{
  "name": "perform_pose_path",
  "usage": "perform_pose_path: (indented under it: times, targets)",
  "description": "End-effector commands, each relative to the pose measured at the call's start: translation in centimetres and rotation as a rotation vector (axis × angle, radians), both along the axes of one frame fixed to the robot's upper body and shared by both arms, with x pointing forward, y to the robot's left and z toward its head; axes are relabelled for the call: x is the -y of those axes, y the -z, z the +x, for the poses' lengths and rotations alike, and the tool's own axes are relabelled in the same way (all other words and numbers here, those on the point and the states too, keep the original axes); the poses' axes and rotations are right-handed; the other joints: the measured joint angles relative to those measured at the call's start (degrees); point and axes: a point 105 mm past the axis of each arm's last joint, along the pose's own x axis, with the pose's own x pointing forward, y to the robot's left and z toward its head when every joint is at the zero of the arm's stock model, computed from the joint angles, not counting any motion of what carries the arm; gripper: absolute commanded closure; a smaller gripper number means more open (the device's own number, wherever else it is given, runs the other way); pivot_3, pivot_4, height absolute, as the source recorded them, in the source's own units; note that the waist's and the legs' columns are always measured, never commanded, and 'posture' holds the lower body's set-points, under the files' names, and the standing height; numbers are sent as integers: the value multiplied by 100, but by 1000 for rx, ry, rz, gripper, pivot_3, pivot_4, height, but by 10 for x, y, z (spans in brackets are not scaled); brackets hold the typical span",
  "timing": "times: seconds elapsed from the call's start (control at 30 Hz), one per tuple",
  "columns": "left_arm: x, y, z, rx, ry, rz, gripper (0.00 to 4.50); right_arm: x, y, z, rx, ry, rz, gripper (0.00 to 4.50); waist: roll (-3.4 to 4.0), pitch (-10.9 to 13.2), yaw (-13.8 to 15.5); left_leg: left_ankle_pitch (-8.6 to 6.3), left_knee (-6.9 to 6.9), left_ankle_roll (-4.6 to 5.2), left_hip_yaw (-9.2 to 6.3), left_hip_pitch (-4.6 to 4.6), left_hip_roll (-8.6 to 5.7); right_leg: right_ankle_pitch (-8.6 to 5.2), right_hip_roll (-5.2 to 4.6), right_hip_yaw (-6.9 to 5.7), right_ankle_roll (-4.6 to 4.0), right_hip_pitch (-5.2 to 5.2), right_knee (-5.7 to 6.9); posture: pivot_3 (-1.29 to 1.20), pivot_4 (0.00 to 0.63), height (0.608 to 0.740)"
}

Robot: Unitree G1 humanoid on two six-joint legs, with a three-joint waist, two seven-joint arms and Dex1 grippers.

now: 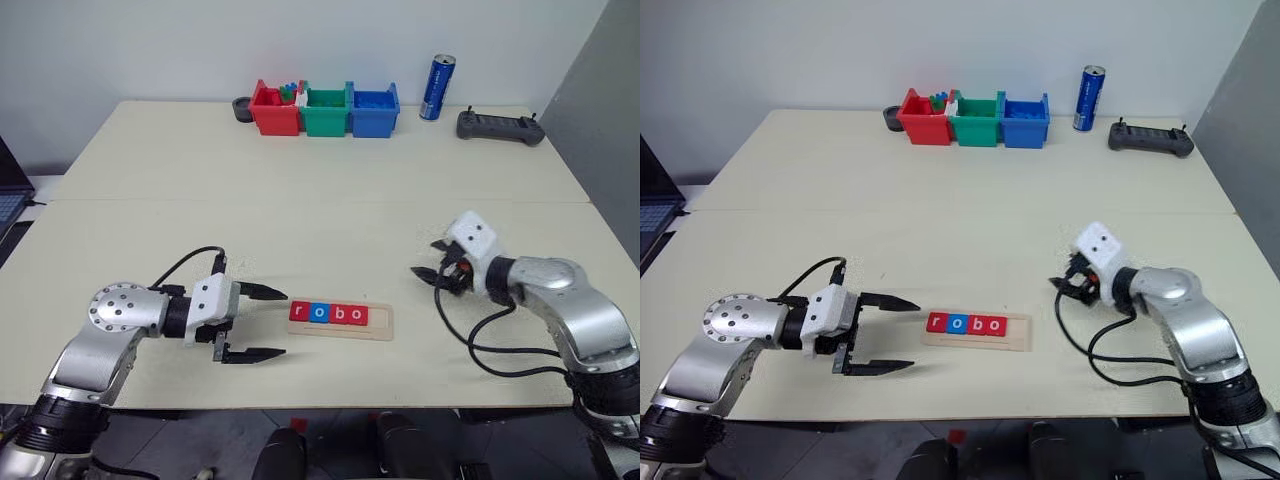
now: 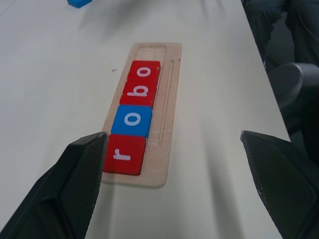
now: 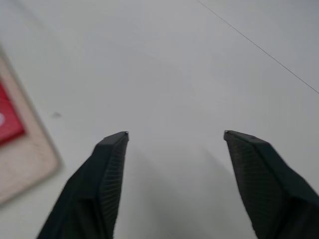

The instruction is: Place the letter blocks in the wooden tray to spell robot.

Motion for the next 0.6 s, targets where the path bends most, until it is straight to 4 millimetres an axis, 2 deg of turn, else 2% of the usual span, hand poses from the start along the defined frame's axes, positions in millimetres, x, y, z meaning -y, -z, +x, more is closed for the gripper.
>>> perform_pose_path:
  times: [0.03, 0.07, 0.3, 0.57, 0.6]
  targets:
    - [3, -16, 1, 42, 14, -5, 0, 33, -8, 21, 71, 97, -43, 166, 0, 0, -4, 0, 0, 0, 1, 2, 0, 0, 0, 0, 0, 1, 0, 0, 150, 740]
    - [4, -17, 1, 42, 14, -4, 0, 37, -5, 26, 60, 99, -47, 35, 0, 0, -6, 0, 0, 0, 2, 1, 0, 0, 0, 1, 0, 0, 0, 0, 150, 740]
    - [2, -20, 1, 41, 3, -10, 0, 63, 13, 60, -32, 121, -79, 35, 1, 1, -128, 0, -2, 0, 7, 5, 1, 1, 1, 5, -1, 0, 2, 0, 150, 740]
    - [-21, -8, -6, 30, -15, 63, 0, 59, 31, 65, -197, 36, -7, 35, 1, 1, -162, -1, -5, 2, 4, 5, 1, 1, -1, 3, -2, 0, 1, 0, 150, 740]
    - [-21, -7, -7, 31, -15, 65, 0, 58, 32, 65, -205, 31, -2, 194, 2, 1, -162, -1, -5, 2, 4, 5, 1, 1, -1, 2, -2, 0, 1, 0, 150, 740]
